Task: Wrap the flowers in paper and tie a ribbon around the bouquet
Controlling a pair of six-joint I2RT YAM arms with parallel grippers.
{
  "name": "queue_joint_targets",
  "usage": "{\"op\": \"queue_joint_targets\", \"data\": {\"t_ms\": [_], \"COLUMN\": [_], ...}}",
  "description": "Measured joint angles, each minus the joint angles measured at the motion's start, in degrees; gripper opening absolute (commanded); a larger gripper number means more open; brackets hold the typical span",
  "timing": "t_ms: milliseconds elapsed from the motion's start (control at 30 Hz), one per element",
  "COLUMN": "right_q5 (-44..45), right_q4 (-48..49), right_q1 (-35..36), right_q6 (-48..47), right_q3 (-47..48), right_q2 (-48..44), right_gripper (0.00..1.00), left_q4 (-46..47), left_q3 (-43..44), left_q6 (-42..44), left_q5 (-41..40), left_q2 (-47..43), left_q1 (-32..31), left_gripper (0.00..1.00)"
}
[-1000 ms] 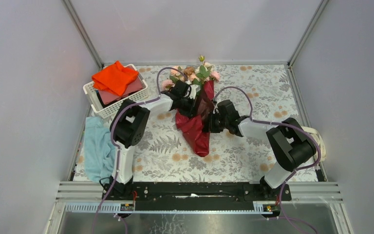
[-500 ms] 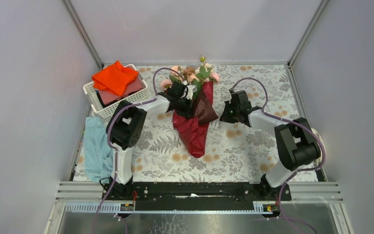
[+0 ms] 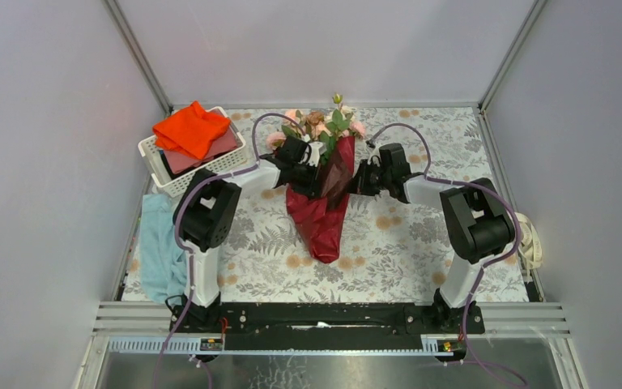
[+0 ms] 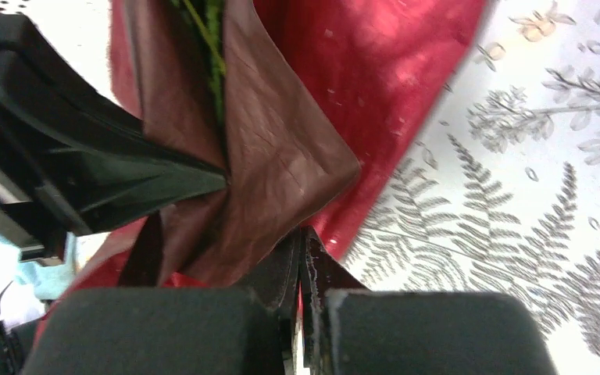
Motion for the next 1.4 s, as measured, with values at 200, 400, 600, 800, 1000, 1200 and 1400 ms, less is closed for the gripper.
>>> {"op": "queue_joint_targets", "data": {"t_ms": [200, 400, 600, 800, 1000, 1200, 1400], "right_q5": [-3.2, -5.1, -6.4, -6.4, -6.2, -7.2, -6.0], "right_q4": [4.7, 6.1, 6.6, 9.6, 12.2, 15.2, 17.3], "right_q1": [0.9, 3.0, 7.8, 11.1, 11.5, 11.7, 11.8], "right_q6": [1.9, 3.3, 3.7, 5.4, 7.8, 9.6, 11.7], "right_q3": [0.0, 1.7, 7.7, 11.0, 11.4, 11.9, 10.1], "right_q2": [0.1, 3.3, 7.8, 11.2, 18.0, 19.7, 18.9], "right_gripper": [0.0, 0.0, 0.0, 0.0, 0.0, 0.0, 0.0], "left_q4": [-0.1, -0.8, -1.3, -2.5, -4.0, -4.1, -1.4], "left_q3": [-1.2, -3.6, -4.5, -5.7, -6.2, -5.8, -0.9], "left_q6": [0.9, 2.8, 4.5, 5.2, 6.0, 6.1, 2.5], "left_q5": [0.1, 1.7, 4.1, 5.5, 6.3, 6.4, 6.2], "left_q2": [-2.0, -8.2, -15.9, -17.8, -18.6, -20.3, -13.5], "left_q1": [0.0, 0.0, 0.2, 0.5, 1.0, 1.0, 1.0], "left_gripper": [0.0, 0.0, 0.0, 0.0, 0.0, 0.0, 0.0]}}
